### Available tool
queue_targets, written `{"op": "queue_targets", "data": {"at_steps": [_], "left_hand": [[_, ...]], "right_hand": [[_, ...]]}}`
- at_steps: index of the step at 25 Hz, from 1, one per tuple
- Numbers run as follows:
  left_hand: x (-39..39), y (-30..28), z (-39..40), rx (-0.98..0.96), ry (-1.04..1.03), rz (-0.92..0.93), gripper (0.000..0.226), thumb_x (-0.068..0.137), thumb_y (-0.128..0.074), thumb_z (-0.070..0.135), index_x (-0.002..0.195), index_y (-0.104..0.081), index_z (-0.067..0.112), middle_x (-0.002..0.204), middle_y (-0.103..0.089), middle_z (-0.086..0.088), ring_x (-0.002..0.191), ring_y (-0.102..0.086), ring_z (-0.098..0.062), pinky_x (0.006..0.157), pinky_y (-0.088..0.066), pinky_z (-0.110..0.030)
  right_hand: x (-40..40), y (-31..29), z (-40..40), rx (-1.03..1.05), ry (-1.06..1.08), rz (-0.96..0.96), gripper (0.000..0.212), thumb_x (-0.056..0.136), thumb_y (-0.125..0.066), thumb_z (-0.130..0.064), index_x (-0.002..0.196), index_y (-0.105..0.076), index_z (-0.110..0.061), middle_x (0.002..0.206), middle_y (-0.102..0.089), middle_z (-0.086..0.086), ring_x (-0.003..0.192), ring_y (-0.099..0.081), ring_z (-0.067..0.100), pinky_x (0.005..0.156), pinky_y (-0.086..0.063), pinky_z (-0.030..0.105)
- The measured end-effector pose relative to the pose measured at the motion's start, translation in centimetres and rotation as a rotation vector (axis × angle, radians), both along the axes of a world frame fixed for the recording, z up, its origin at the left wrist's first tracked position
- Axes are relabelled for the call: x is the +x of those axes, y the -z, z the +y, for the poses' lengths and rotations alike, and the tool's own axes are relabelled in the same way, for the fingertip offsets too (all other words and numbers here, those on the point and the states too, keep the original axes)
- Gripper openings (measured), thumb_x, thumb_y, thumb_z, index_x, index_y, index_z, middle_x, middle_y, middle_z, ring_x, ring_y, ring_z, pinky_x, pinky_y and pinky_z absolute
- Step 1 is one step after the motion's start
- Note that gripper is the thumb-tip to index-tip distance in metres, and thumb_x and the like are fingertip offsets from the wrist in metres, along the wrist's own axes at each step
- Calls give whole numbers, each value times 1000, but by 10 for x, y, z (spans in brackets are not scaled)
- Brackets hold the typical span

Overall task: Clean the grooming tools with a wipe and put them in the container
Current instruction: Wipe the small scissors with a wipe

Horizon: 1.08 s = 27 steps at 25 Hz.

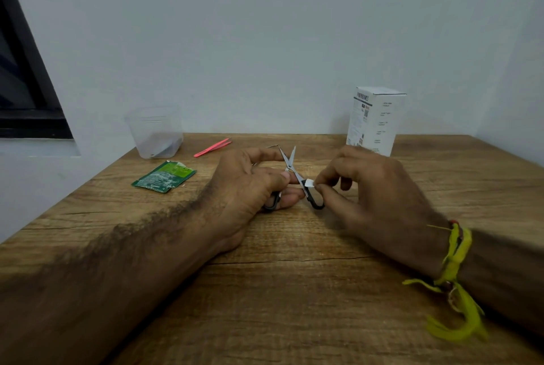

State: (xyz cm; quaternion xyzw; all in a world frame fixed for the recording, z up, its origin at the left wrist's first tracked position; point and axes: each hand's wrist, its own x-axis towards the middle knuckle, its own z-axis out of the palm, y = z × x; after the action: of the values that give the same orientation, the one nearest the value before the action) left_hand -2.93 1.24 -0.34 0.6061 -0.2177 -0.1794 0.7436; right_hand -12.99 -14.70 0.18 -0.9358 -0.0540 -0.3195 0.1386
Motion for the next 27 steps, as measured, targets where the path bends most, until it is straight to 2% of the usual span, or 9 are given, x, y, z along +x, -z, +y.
{"op": "queue_targets", "data": {"at_steps": [2, 5, 9, 13, 16, 19, 22, 24, 27], "left_hand": [[-1, 0, -1, -13, -1, 1, 33, 89, -62, -14, 116, -57, 4, 87, -78, -18, 75, -77, -31, 59, -61, -29], [-5, 3, -2, -12, -5, -15, 33, 89, -61, -15, 114, -58, 5, 85, -78, -17, 74, -77, -29, 58, -61, -28], [-5, 2, -3, -16, -33, -26, 33, 88, -62, -15, 114, -59, 5, 83, -78, -16, 73, -77, -28, 57, -61, -28], [-8, 2, -2, -5, -35, -40, 34, 88, -63, -15, 115, -59, 6, 85, -78, -16, 74, -77, -29, 58, -61, -29], [-5, 0, -2, -8, -46, -37, 34, 87, -63, -15, 113, -60, 6, 85, -78, -16, 75, -77, -29, 60, -62, -30], [-6, -1, -1, 8, -45, -45, 33, 87, -64, -15, 113, -62, 6, 87, -77, -18, 76, -76, -34, 61, -63, -33], [-6, -2, -1, 42, -37, -58, 32, 87, -65, -14, 111, -64, 7, 85, -78, -16, 68, -75, -27, 57, -61, -30], [-5, -3, -2, 58, -37, -73, 31, 87, -65, -14, 109, -65, 7, 82, -78, -15, 64, -74, -24, 55, -60, -28], [-6, -4, 0, 86, -13, -116, 28, 87, -65, -13, 107, -66, 7, 81, -78, -14, 66, -75, -26, 57, -61, -29]], "right_hand": [[3, 2, 4, 103, 80, 17, 4, 85, -68, -28, 83, -71, -26, 76, -54, -17, 72, -48, 0, 65, -41, 19], [8, 6, 8, 266, 147, 122, 7, 85, -69, -28, 78, -71, -26, 72, -63, -13, 67, -56, 2, 58, -44, 18], [10, 3, 8, 508, 137, 196, 10, 86, -70, -22, 76, -73, -21, 73, -71, -6, 72, -66, 6, 67, -58, 27], [3, 1, 8, 329, 112, 288, 9, 86, -69, -24, 78, -72, -26, 72, -69, -9, 69, -62, -1, 54, -46, 15], [6, 2, 8, 381, 84, 227, 10, 87, -69, -23, 78, -73, -24, 70, -68, -10, 67, -61, 0, 57, -48, 16], [4, -4, 3, 292, -27, 298, 9, 87, -70, -19, 79, -73, -23, 70, -66, -11, 69, -60, 1, 57, -47, 15], [-1, -12, -4, 126, -97, 366, 6, 87, -68, -24, 85, -72, -27, 79, -63, -15, 78, -57, 2, 63, -47, 17], [-1, -15, -7, -54, -116, 348, 6, 90, -64, -28, 91, -69, -29, 83, -56, -17, 81, -52, 1, 67, -41, 15], [-3, -21, -8, -287, -194, 335, 8, 93, -56, -30, 93, -63, -31, 88, -49, -18, 84, -48, 2, 72, -39, 22]]}}
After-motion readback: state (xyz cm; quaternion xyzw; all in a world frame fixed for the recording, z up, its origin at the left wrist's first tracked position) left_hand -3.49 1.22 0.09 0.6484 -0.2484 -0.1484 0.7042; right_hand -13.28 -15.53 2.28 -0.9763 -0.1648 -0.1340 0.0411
